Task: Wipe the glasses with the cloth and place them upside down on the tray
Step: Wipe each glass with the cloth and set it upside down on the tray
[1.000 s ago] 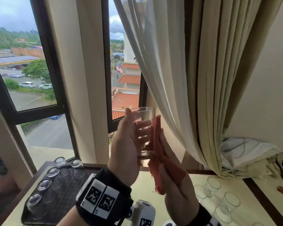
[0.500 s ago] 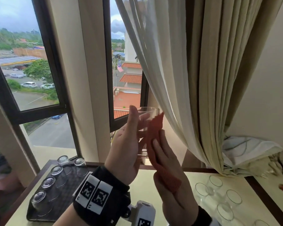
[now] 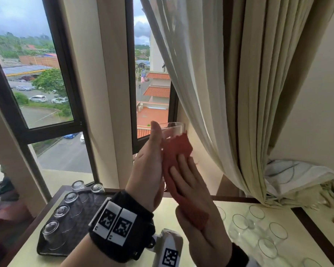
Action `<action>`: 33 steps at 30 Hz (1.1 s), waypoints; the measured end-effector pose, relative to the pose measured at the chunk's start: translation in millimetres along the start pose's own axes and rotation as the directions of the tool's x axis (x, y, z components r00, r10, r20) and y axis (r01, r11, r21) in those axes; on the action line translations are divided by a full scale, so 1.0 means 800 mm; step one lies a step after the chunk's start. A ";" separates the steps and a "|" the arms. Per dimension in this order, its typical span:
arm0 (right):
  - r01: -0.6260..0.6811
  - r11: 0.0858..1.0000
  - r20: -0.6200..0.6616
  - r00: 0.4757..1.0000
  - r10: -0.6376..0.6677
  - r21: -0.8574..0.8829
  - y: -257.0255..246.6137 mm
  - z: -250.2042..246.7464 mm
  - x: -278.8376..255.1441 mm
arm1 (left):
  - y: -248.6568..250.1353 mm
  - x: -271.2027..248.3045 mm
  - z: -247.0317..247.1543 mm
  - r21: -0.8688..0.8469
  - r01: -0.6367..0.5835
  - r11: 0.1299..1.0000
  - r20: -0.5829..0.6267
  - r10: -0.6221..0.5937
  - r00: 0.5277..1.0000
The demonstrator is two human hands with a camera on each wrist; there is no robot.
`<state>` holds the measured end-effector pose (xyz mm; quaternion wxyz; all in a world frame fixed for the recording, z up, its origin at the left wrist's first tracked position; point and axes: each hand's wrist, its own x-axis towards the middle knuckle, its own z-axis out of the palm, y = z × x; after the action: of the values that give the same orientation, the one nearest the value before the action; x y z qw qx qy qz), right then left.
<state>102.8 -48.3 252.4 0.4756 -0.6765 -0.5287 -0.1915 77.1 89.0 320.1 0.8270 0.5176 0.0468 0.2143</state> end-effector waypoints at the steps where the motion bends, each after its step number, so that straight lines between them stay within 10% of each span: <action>1: -0.059 0.995 -0.014 0.998 0.060 0.080 -0.006 -0.003 -0.020 | -0.001 0.001 -0.001 0.033 -0.013 0.999 -0.005 0.013 1.000; 7: -0.299 0.793 -0.134 0.894 0.427 0.531 -0.007 -0.012 0.001 | -0.015 -0.004 0.005 0.047 -0.014 0.999 -0.021 0.015 1.000; 16: -0.082 0.982 -0.062 0.994 0.093 0.169 0.020 0.001 0.016 | -0.009 0.001 0.009 -0.043 0.034 0.999 -0.027 -0.035 0.999; 23: -0.260 0.787 -0.064 0.933 0.354 0.559 -0.014 -0.004 -0.014 | -0.013 0.018 0.001 -0.008 -0.012 1.000 -0.084 0.012 0.996; 27: -0.336 0.793 -0.154 0.871 0.467 0.508 -0.007 -0.027 0.027 | -0.020 0.009 0.012 -0.029 0.007 1.000 0.006 -0.006 1.000; 30: -0.185 0.891 -0.193 0.939 0.286 0.415 -0.002 -0.028 0.052 | -0.027 0.004 0.025 -0.028 0.012 1.000 -0.071 -0.014 0.997; 33: 0.098 0.995 -0.171 0.980 -0.101 -0.026 0.027 -0.009 0.093 | -0.026 0.005 0.022 -0.087 0.039 0.995 -0.051 -0.043 0.998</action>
<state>151.4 -14.7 303.1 0.5036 -0.6342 -0.5170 -0.2773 92.5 68.1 310.6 0.8513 0.4746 0.0698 0.2126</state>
